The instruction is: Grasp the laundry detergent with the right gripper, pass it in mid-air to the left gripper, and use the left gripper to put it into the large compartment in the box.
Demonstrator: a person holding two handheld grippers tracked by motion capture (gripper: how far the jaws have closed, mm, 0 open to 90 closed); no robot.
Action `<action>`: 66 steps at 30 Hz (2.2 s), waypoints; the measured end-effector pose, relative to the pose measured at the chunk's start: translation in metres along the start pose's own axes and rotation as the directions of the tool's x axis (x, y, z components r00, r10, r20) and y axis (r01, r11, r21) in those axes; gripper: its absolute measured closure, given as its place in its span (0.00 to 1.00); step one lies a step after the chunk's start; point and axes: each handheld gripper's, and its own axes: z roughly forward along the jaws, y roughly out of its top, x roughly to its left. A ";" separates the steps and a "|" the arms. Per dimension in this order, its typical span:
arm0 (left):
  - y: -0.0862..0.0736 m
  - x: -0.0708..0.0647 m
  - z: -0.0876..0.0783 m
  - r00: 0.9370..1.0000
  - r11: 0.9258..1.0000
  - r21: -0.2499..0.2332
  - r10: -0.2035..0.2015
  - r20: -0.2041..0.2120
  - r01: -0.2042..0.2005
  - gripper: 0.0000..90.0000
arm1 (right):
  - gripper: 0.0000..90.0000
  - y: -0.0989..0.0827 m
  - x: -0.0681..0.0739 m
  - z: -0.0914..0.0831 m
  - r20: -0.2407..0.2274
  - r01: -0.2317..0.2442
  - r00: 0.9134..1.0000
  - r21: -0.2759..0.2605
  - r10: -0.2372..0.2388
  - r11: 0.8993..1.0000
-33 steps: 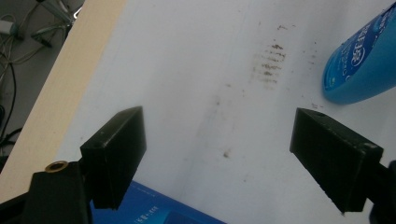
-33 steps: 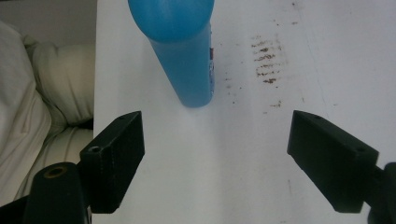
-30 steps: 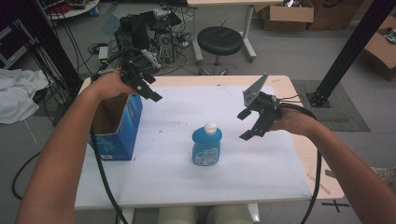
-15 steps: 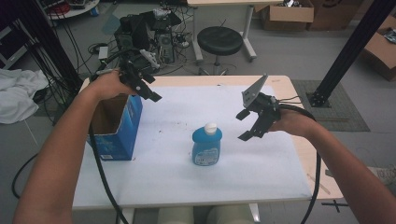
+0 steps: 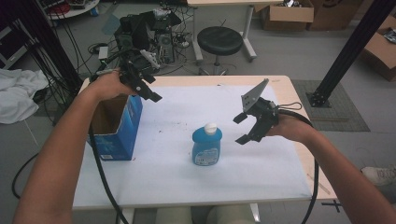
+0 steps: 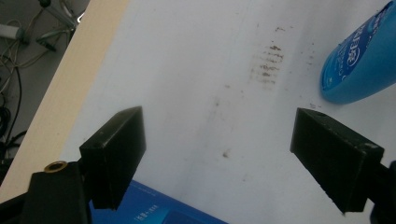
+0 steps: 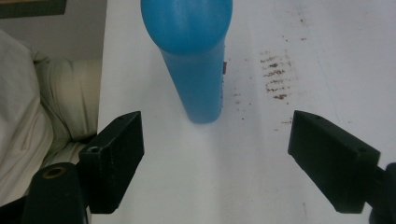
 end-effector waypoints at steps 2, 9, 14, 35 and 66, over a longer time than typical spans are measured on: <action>0.000 -0.001 0.000 1.000 1.000 0.000 0.002 -0.003 -0.002 0.21 | 0.20 -0.001 0.000 0.003 -0.004 0.000 1.000 -0.013 0.000 1.000; 0.001 -0.002 0.000 1.000 1.000 0.001 0.008 -0.001 -0.008 0.21 | 0.20 -0.005 0.002 0.013 -0.017 0.001 1.000 -0.066 -0.002 0.998; 0.002 -0.003 0.002 1.000 1.000 -0.002 0.013 0.002 -0.013 0.21 | 0.20 -0.007 0.003 0.019 -0.023 0.003 1.000 -0.103 -0.006 0.995; 0.004 -0.004 0.003 1.000 1.000 -0.003 0.029 0.005 -0.029 0.21 | 0.19 -0.018 0.004 0.056 -0.051 -0.007 0.999 -0.253 -0.006 0.967; 0.007 -0.007 0.004 0.999 0.999 0.001 0.039 0.000 -0.039 0.21 | 0.19 -0.019 0.005 0.096 -0.073 -0.030 0.997 -0.383 0.003 0.923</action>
